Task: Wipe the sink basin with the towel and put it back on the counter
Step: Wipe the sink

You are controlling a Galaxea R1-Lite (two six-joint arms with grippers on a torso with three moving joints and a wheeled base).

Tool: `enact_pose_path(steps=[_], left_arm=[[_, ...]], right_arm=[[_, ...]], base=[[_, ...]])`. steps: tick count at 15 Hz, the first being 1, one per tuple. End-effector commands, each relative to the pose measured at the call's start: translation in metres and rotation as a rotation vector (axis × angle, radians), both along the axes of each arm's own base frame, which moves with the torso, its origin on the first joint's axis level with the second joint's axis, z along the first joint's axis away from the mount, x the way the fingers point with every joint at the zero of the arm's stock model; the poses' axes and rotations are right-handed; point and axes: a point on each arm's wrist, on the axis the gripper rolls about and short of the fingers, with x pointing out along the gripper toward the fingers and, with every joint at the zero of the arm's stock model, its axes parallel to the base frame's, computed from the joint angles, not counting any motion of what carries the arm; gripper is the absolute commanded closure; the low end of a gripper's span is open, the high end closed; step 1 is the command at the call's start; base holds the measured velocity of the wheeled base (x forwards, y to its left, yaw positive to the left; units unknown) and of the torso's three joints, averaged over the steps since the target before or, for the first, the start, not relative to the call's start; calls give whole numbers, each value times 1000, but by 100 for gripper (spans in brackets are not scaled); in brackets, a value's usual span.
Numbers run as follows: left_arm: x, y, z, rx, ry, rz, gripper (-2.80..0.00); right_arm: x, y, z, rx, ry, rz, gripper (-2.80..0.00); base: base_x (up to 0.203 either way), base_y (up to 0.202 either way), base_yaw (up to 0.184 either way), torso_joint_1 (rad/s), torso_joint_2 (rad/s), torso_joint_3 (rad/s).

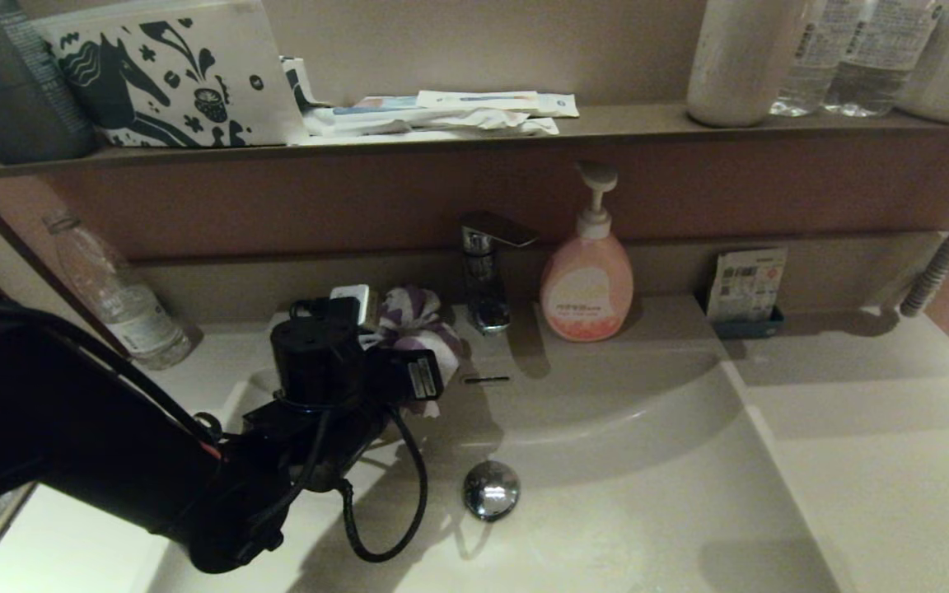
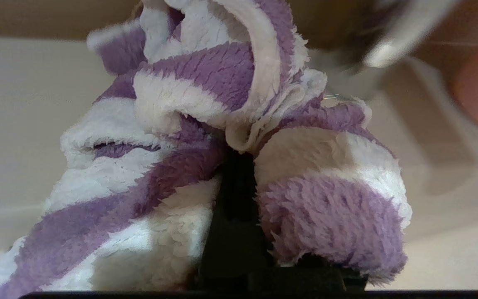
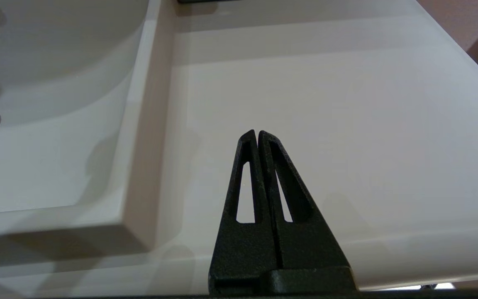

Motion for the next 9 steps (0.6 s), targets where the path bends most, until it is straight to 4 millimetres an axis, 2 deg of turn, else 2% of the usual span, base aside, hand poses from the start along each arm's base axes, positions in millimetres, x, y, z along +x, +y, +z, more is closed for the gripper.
enact_pose_path(steps=[1,4,9], left_arm=[[-2,-20,-2,-2,-12,-19,0],[-5,-38,-2,-6,-22,-43,0],[-5,-52,-3,-6,-25,-60,0]], right_arm=[[0,0,0,0,1,0,0],[0,0,0,0,1,0,0],[0,0,0,0,1,0,0]], base=[[0,0,0,0,0,0],[0,0,0,0,0,0],[0,0,0,0,0,0]])
